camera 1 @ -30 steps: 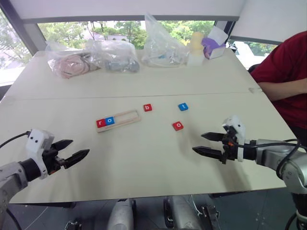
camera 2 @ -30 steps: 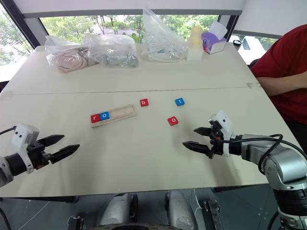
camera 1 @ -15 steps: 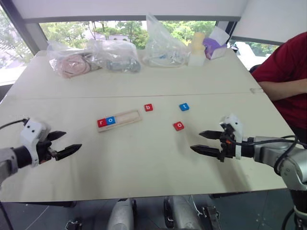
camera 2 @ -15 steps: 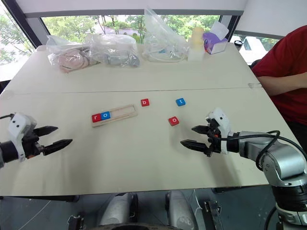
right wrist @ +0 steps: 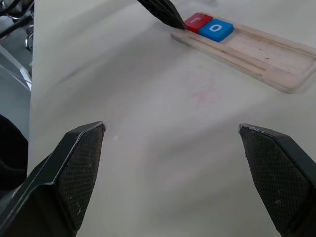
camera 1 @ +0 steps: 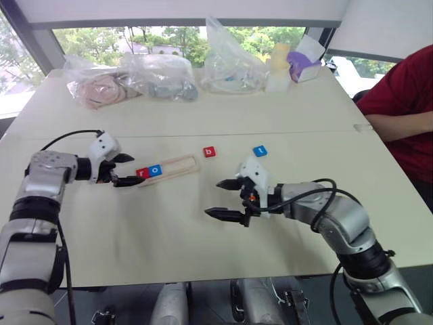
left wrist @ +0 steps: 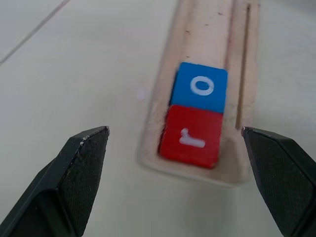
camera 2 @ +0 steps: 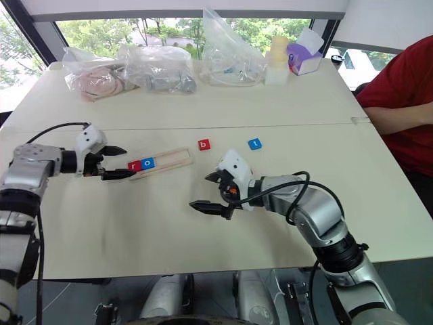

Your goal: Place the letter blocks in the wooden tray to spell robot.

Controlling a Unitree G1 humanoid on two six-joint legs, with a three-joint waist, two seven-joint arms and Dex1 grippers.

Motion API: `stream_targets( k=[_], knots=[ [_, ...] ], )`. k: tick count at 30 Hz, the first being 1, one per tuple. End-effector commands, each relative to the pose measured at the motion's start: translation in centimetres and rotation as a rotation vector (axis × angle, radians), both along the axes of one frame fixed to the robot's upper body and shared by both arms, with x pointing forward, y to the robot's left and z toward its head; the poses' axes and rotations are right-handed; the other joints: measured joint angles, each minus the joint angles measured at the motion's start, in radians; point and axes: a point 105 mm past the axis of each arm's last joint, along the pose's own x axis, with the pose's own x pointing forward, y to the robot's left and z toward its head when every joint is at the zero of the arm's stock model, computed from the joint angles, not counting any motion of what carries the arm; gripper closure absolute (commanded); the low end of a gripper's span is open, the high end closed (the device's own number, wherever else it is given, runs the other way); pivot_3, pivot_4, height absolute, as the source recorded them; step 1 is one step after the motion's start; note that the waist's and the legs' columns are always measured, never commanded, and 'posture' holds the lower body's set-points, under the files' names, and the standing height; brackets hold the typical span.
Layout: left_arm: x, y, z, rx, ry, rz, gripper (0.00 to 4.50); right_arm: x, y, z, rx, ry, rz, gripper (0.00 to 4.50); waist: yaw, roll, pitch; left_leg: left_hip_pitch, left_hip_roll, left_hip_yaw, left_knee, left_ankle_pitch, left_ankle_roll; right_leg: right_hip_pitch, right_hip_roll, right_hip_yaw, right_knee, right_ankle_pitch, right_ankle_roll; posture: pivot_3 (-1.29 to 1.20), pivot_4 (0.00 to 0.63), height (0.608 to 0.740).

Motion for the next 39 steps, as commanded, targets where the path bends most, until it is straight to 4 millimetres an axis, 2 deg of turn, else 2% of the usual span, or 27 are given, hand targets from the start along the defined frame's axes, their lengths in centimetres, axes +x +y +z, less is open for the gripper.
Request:
stream_targets(
  k=[1,13,17,18,23,24,28,32,36,39],
  knots=[
    [0.4,-0.7,0.4,0.010,-0.023,-0.051,0.00,0.0,0.2,0.5,0.017,-0.043,-0.014,0.03,0.000,0.000,0.000,0.000,0.000,0.000,0.000,0.000,0.000,0.000,0.000,0.000,0.000,0.000,0.000,0.00,0.150,0.738],
    [-0.6,-1.4,-3.2,0.072,0.069,-0.112,0.00,0.5,-1.7,0.1,-0.001,-0.049,-0.092,0.03,0.000,0.000,-0.001,0.003,0.000,-0.001,0.001,0.000,0.000,0.003,0.000,0.000,0.002,0.000,0.000,0.00,0.150,0.738],
    [-0.7,-1.4,-3.3,0.043,0.084,-0.102,1.20,0.5,-2.6,0.6,0.005,-0.046,-0.112,0.00,0.000,0.000,-0.001,0.004,0.000,-0.001,0.000,0.000,0.000,0.004,0.000,0.000,0.002,0.000,0.000,0.00,0.150,0.738],
    [-0.7,-1.5,-3.2,0.032,0.088,-0.101,1.35,0.5,-2.9,0.7,0.005,-0.044,-0.116,0.00,0.000,0.000,-0.001,0.004,0.000,-0.001,0.000,0.000,0.000,0.004,0.000,0.000,0.002,0.000,0.000,0.00,0.150,0.738],
    [-0.5,-1.5,-2.9,0.052,0.063,-0.107,1.35,0.4,-4.4,0.9,0.001,-0.031,-0.159,0.00,0.000,-0.001,-0.001,0.004,0.000,-0.001,0.000,0.000,0.000,0.004,0.000,0.000,0.002,0.000,0.000,0.00,0.150,0.738],
    [-0.5,-1.8,-2.7,0.048,0.057,-0.124,1.35,0.4,-4.8,1.0,0.003,-0.029,-0.174,0.00,0.000,-0.001,-0.001,0.004,0.000,-0.001,0.001,0.000,0.000,0.004,0.000,0.000,0.002,0.000,0.000,0.00,0.150,0.738],
    [-0.9,-4.9,-0.8,-0.003,0.020,-0.283,1.35,0.6,-7.8,2.0,0.027,-0.029,-0.276,0.00,0.005,-0.001,-0.001,0.004,0.000,-0.001,0.001,0.000,0.000,0.005,0.000,0.000,0.001,0.000,0.001,0.00,0.150,0.738],
    [-2.2,-7.2,-1.1,0.016,0.017,-0.398,1.35,1.7,-10.8,2.1,-0.019,-0.058,-0.385,0.00,0.002,-0.001,-0.001,0.003,-0.001,-0.002,0.001,0.000,0.000,0.005,-0.001,0.000,0.001,0.000,0.001,0.00,0.150,0.738],
    [-3.2,-9.2,-1.0,0.017,0.015,-0.466,1.35,1.8,-11.5,2.4,-0.014,-0.061,-0.408,0.00,-0.003,-0.001,-0.001,0.004,0.000,-0.002,0.001,0.000,0.000,0.005,0.000,0.000,0.002,0.000,0.001,0.00,0.150,0.738],
    [-3.9,-10.3,-1.9,0.055,0.027,-0.504,1.35,1.3,-11.6,1.9,-0.025,-0.048,-0.406,0.00,-0.001,-0.001,-0.001,0.004,0.000,-0.004,0.001,0.000,0.000,0.005,0.002,0.000,0.002,0.000,0.000,0.00,0.150,0.738]
  ],
)
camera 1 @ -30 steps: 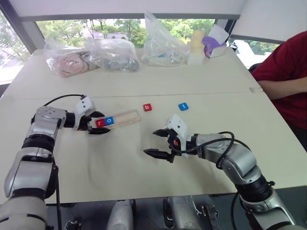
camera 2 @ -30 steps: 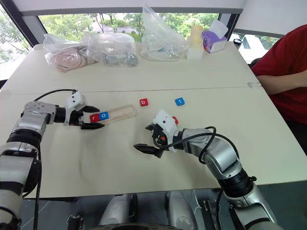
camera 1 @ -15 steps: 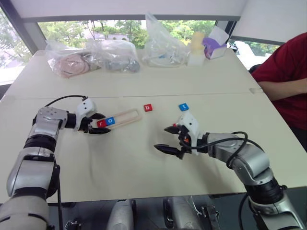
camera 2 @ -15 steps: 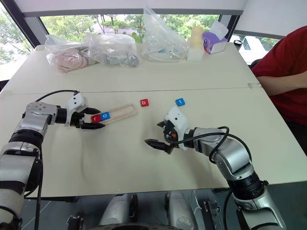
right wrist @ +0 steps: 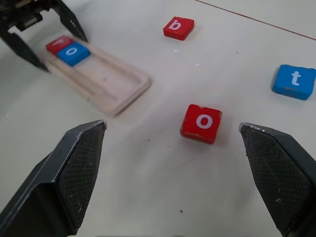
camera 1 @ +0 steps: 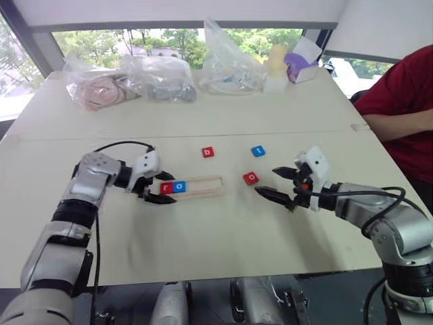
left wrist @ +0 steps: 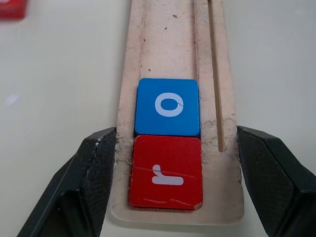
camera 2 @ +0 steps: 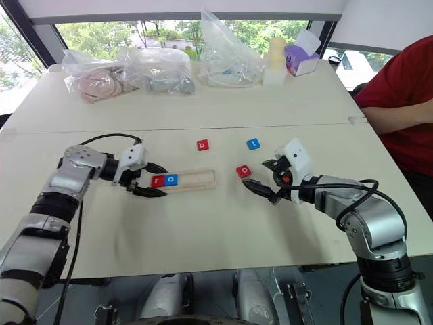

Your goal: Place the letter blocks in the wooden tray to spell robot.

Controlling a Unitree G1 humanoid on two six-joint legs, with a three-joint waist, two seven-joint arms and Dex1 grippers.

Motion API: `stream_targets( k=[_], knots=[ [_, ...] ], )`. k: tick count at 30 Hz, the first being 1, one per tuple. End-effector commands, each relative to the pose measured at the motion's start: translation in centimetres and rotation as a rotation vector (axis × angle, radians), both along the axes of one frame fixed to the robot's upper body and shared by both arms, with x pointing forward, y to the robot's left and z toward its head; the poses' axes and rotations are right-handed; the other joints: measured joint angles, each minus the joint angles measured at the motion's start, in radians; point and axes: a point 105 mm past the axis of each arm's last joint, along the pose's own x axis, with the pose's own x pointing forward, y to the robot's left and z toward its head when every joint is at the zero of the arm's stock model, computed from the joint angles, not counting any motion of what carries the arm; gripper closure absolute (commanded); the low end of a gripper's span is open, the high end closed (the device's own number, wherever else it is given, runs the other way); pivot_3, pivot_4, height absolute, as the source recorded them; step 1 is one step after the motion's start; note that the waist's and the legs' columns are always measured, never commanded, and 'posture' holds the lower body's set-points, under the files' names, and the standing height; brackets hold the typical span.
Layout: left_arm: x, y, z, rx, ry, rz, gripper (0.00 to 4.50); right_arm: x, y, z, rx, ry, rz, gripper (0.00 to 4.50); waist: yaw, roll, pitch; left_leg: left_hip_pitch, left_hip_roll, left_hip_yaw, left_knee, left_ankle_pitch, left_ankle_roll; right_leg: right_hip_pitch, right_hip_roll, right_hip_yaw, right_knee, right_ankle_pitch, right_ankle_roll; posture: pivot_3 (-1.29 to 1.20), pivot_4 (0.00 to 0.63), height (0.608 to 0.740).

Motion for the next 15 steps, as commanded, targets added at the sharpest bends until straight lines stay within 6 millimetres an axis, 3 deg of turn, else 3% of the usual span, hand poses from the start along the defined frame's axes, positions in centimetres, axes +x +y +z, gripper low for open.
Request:
stream_targets(
  k=[1,9,10,11,15],
  knots=[
    [-0.4,-0.8,0.1,0.021,-0.018,-0.024,1.35,-0.6,-0.2,0.4,-0.003,-0.028,0.004,0.00,0.003,0.000,0.000,0.000,0.000,0.000,0.000,0.000,0.000,0.000,0.000,0.000,0.000,0.000,0.000,0.00,0.150,0.738],
    [-0.5,-0.4,-0.9,0.009,0.021,0.015,1.35,-0.7,0.4,-0.3,0.001,-0.018,0.005,0.00,0.002,0.000,0.000,0.001,0.000,-0.001,0.001,0.000,0.000,0.001,0.000,0.000,0.000,0.000,0.000,0.00,0.150,0.738],
    [-0.7,-0.3,-1.0,0.011,0.032,0.010,0.33,-0.7,0.5,-0.4,0.001,-0.017,0.006,0.00,0.002,0.000,0.000,0.001,0.000,-0.001,0.001,0.000,0.000,0.001,0.001,0.000,0.000,0.000,0.000,0.00,0.150,0.738],
    [-0.8,-0.3,-1.0,0.012,0.040,0.007,0.06,-0.7,0.5,-0.4,0.001,-0.016,0.007,0.00,0.002,0.000,0.000,0.001,0.000,-0.001,0.001,0.000,0.000,0.001,0.001,0.000,0.000,0.000,0.000,0.00,0.150,0.738],
    [-0.7,-0.3,-0.7,-0.005,0.019,0.028,0.06,-0.9,0.8,-0.5,-0.003,-0.009,0.024,0.00,0.003,0.000,0.000,0.001,0.000,-0.001,0.001,0.000,0.000,0.001,0.000,0.000,0.000,0.000,0.000,0.00,0.150,0.738]
  ],
)
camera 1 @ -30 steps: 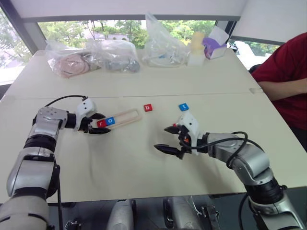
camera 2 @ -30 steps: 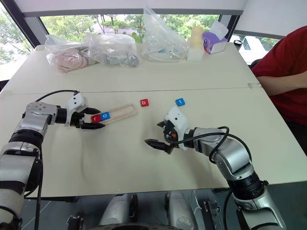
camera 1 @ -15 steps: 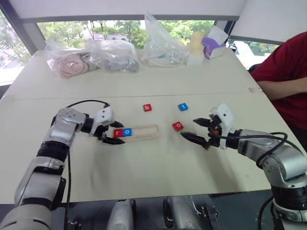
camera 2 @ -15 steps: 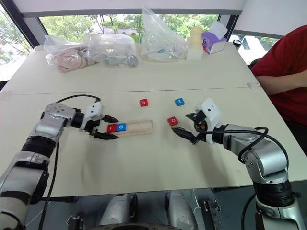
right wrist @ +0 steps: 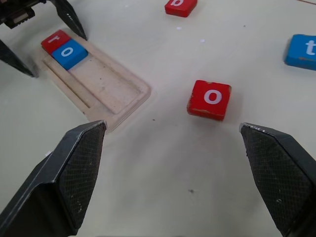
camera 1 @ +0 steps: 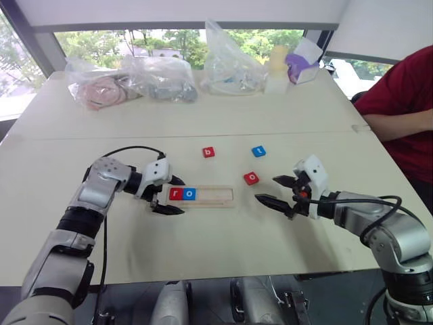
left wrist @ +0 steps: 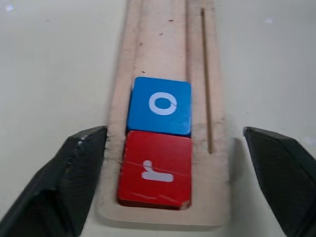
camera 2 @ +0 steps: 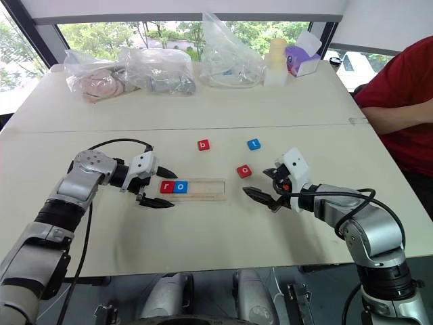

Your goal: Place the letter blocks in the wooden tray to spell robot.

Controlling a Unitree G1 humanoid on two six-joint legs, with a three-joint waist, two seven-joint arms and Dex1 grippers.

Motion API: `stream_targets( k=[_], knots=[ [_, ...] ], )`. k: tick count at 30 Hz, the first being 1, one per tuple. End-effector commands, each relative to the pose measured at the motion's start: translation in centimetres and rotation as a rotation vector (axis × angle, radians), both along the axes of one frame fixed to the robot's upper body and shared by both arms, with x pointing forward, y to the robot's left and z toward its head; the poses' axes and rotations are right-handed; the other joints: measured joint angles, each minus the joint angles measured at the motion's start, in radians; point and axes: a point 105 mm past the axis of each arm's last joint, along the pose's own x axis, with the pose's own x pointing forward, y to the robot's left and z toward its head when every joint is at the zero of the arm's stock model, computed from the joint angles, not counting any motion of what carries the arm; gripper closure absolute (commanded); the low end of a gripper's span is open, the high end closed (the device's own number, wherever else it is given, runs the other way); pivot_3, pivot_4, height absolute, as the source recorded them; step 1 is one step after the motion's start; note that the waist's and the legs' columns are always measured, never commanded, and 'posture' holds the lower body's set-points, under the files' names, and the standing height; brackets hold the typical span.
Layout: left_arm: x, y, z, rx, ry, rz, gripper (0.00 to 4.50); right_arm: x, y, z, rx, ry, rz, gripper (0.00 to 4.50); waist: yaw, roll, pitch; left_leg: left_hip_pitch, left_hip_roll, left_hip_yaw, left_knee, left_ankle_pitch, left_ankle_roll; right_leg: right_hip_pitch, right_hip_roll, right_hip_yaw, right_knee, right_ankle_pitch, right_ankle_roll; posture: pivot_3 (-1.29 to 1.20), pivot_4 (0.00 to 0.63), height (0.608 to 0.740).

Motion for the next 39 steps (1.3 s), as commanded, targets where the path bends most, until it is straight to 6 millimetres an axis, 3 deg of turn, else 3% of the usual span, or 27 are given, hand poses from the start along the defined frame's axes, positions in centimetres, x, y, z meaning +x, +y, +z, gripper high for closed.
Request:
stream_targets(
  k=[1,7,12,15,19,23,28,36,39],
  knots=[
    [0.0,0.2,-0.1,0.004,-0.014,0.025,0.06,-0.3,0.6,1.1,-0.002,-0.054,0.033,0.00,0.000,0.000,0.000,0.000,0.000,0.000,0.000,0.000,0.000,0.000,0.000,0.000,0.000,0.000,0.000,0.00,0.150,0.738],
    [0.4,1.7,2.5,-0.002,-0.088,0.065,0.06,1.7,2.0,2.6,0.053,-0.107,0.007,0.00,-0.009,0.000,0.000,0.000,0.001,0.000,0.000,0.000,0.000,0.000,0.001,0.000,0.000,0.000,0.000,0.00,0.150,0.738],
    [-1.5,4.8,5.4,0.044,-0.079,0.113,0.06,5.1,7.0,3.8,0.103,-0.133,0.002,0.00,-0.021,0.000,0.000,0.000,0.004,-0.002,-0.001,0.000,0.000,-0.001,0.005,0.001,0.001,0.000,-0.002,0.00,0.150,0.738],
    [-2.1,6.7,6.7,0.047,-0.080,0.191,0.06,8.1,9.9,3.6,0.156,-0.095,-0.102,0.00,-0.039,0.000,0.000,0.000,0.005,-0.001,-0.002,0.000,0.000,-0.003,0.006,0.002,0.002,0.000,-0.003,0.00,0.150,0.738],
    [-0.3,7.8,10.3,-0.140,-0.215,0.416,0.06,12.1,13.1,2.2,0.110,-0.072,-0.235,0.00,-0.027,0.000,0.000,-0.001,0.005,-0.002,-0.002,0.000,0.000,-0.005,0.006,0.001,0.005,-0.001,-0.004,0.00,0.150,0.738],
    [-1.6,6.6,11.2,-0.326,-0.183,0.496,0.06,14.2,14.4,1.5,0.076,-0.072,-0.302,0.00,-0.028,-0.001,0.000,-0.002,0.002,0.000,-0.002,0.000,0.000,-0.005,0.001,0.000,0.003,0.000,-0.002,0.00,0.150,0.738],
    [-3.1,6.5,11.0,-0.415,-0.184,0.621,0.06,14.8,15.9,0.8,0.023,-0.082,-0.297,0.00,-0.033,-0.001,0.000,-0.003,0.001,0.000,-0.004,0.000,0.000,-0.005,-0.005,0.001,0.001,0.000,0.000,0.00,0.150,0.738],
    [-3.7,7.9,11.2,-0.437,-0.235,0.760,0.06,13.7,18.7,-2.0,-0.010,-0.001,-0.280,0.00,-0.040,-0.001,0.000,0.000,0.001,-0.003,-0.004,0.001,-0.001,-0.005,-0.003,0.000,0.005,0.001,-0.001,0.00,0.150,0.738],
    [-3.8,8.0,11.2,-0.423,-0.241,0.765,0.00,13.8,18.5,-2.7,-0.022,0.004,-0.307,0.90,-0.044,-0.001,0.000,0.000,0.001,-0.004,-0.004,0.001,-0.002,-0.004,-0.004,-0.001,0.005,0.001,-0.001,0.00,0.150,0.738]
  ],
)
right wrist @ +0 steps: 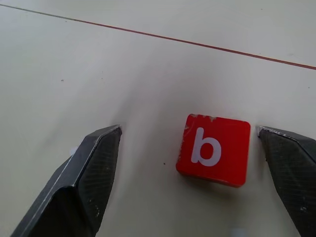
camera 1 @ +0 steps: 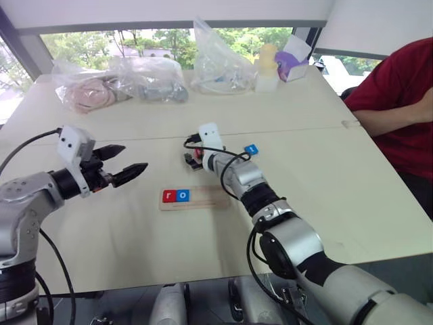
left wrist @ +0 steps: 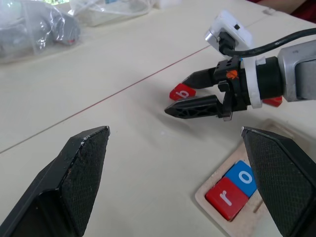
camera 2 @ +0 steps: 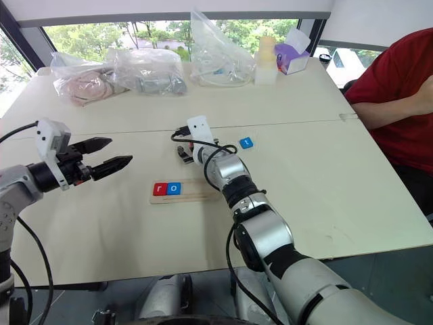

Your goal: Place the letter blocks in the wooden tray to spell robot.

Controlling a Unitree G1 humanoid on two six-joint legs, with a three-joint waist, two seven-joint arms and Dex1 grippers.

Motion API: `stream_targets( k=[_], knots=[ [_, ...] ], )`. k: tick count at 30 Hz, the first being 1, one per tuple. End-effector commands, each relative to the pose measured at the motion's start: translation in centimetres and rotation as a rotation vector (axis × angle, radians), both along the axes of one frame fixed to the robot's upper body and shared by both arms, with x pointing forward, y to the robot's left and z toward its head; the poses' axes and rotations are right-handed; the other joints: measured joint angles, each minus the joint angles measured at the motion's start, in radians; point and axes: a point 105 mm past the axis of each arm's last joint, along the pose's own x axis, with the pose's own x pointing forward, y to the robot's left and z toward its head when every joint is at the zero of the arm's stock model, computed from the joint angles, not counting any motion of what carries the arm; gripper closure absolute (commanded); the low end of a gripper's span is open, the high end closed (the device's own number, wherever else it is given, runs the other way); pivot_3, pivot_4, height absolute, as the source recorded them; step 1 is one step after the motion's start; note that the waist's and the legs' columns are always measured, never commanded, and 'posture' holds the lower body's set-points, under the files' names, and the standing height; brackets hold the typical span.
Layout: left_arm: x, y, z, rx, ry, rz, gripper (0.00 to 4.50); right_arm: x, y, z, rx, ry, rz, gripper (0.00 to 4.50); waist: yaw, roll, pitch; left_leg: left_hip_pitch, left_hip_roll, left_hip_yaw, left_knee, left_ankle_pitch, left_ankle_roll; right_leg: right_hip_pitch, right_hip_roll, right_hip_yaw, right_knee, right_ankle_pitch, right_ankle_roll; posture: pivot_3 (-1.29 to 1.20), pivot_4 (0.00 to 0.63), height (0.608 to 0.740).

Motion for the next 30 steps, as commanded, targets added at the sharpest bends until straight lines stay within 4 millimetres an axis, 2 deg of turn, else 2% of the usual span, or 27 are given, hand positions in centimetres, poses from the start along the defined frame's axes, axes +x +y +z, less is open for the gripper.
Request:
stream_targets(
  k=[1,4,5,7,9,12,14,17,20,23,24,26,30],
  knots=[
    [-0.3,0.0,1.4,0.020,-0.058,0.003,0.00,0.1,0.0,-0.6,-0.012,0.007,-0.023,1.36,-0.004,0.000,0.000,0.000,0.000,0.000,0.000,0.000,0.000,0.000,0.000,0.000,0.000,0.000,0.000,0.00,0.150,0.738],
    [-0.1,-0.2,1.3,0.035,-0.056,-0.003,0.00,0.3,-0.5,-0.9,-0.023,0.005,-0.045,3.03,-0.011,0.000,0.000,0.000,0.000,-0.001,0.000,0.000,0.000,0.000,0.000,0.000,0.000,0.000,0.000,0.00,0.150,0.738],
    [-0.1,-0.3,1.2,0.041,-0.054,-0.008,0.00,0.4,-0.6,-0.9,-0.024,0.004,-0.047,3.33,-0.013,0.000,0.000,0.000,0.000,-0.001,0.000,0.000,0.000,0.000,0.000,0.000,0.000,0.000,0.000,0.00,0.150,0.738],
    [0.0,-0.8,1.1,0.038,-0.051,-0.026,0.00,0.6,-0.8,-0.6,-0.025,-0.009,-0.050,3.31,-0.013,0.000,0.000,0.000,0.000,-0.001,0.000,0.000,0.000,0.000,0.000,0.000,0.000,0.000,0.000,0.00,0.150,0.738],
    [0.1,-1.7,1.0,0.037,-0.048,-0.063,0.00,1.0,-1.3,0.6,-0.005,-0.056,-0.053,3.31,-0.013,0.000,0.000,0.000,0.000,-0.002,0.000,0.000,0.000,0.000,0.000,-0.001,0.000,0.000,0.000,0.00,0.150,0.738],
    [0.1,-3.7,0.8,0.036,-0.036,-0.145,0.00,1.0,-2.7,4.2,0.064,-0.176,-0.043,3.31,-0.005,0.000,0.000,-0.001,0.000,-0.003,0.000,0.000,0.000,0.001,-0.001,-0.002,-0.001,0.000,0.000,0.00,0.150,0.738],
    [-0.3,-5.7,0.5,0.038,-0.022,-0.228,0.00,-0.1,-5.0,6.9,0.095,-0.263,-0.056,3.31,0.004,0.001,0.000,-0.002,0.000,-0.003,0.000,0.000,0.000,0.001,-0.002,-0.001,-0.002,0.000,0.000,0.00,0.150,0.738],
    [-0.8,-7.8,0.1,0.035,-0.011,-0.314,0.00,-2.5,-8.6,7.9,0.051,-0.290,-0.096,3.31,0.016,0.001,0.000,-0.004,-0.001,-0.003,-0.001,0.000,0.000,0.000,-0.003,-0.001,-0.004,0.000,0.001,0.00,0.150,0.738],
    [-1.6,-10.6,-0.3,0.028,0.000,-0.429,0.00,-5.9,-15.2,6.9,-0.029,-0.250,-0.267,3.31,0.026,0.000,0.000,-0.004,-0.001,-0.003,-0.002,0.000,0.000,0.001,-0.002,-0.002,-0.006,-0.001,0.001,0.00,0.150,0.738],
    [-2.4,-12.0,-1.1,0.055,0.020,-0.509,0.00,-8.6,-18.9,5.6,-0.075,-0.198,-0.391,3.31,0.034,0.001,0.000,-0.003,-0.002,-0.003,-0.002,0.000,0.000,0.002,0.000,-0.002,-0.006,-0.001,0.001,0.00,0.150,0.738],
    [-2.7,-12.5,-1.6,0.067,0.035,-0.543,0.00,-9.8,-20.1,4.4,-0.070,-0.148,-0.445,3.31,0.032,0.001,0.000,-0.002,-0.002,-0.002,-0.002,0.000,0.000,0.002,0.001,-0.001,-0.006,-0.001,0.001,0.00,0.150,0.738],
    [-2.6,-12.8,-2.1,0.077,0.047,-0.567,0.00,-11.6,-20.9,2.5,-0.034,-0.045,-0.511,3.31,0.028,0.001,0.000,0.000,-0.002,-0.001,-0.001,0.000,0.000,0.002,0.002,0.000,-0.005,-0.003,-0.002,0.00,0.150,0.738],
    [-1.6,-12.9,-2.5,0.088,0.044,-0.569,0.00,-13.3,-19.5,0.4,0.005,0.081,-0.528,3.31,0.013,0.001,0.000,0.000,0.000,-0.005,0.000,0.000,0.000,0.002,0.009,0.002,-0.005,-0.001,-0.006,0.00,0.150,0.738]
  ],
)
